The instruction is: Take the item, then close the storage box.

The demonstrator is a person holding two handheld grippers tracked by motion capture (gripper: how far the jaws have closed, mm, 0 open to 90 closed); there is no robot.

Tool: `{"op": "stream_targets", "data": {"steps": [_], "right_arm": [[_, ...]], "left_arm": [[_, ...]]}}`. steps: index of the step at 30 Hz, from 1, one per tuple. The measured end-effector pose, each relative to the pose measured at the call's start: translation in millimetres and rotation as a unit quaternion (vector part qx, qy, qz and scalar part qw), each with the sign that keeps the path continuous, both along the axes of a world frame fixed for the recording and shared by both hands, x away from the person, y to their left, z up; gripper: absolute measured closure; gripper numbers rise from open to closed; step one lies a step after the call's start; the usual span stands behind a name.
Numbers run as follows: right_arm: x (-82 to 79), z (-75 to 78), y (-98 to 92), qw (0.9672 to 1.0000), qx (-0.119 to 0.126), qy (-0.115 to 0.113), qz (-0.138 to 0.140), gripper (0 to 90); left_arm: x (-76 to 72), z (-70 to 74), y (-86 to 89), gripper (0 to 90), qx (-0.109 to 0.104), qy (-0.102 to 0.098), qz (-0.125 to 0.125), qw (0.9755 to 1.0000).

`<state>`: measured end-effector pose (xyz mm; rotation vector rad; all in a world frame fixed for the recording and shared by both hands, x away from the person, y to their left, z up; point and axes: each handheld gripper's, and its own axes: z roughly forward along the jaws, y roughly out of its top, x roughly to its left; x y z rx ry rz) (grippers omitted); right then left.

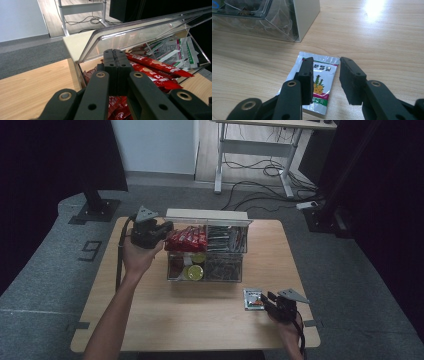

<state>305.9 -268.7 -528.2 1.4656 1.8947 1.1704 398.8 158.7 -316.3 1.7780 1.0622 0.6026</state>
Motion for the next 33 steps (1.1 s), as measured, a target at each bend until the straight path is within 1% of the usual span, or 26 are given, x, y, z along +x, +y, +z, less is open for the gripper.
{"op": "stream_targets", "data": {"steps": [24, 33], "right_arm": [[0.1, -0.1, -0.3, 1.0000, 0.001, 0.000, 0.000, 63.3], [0.5, -0.7, -1.7, 1.0000, 0.003, 0.000, -0.002, 63.3]], "left_arm": [[-1.0, -4.7, 2.6, 89.3, -0.004, 0.002, 0.001, 1.0000], [1.0, 1.9, 2.9, 89.1, 0.000, 0.001, 0.003, 1.0000]]}}
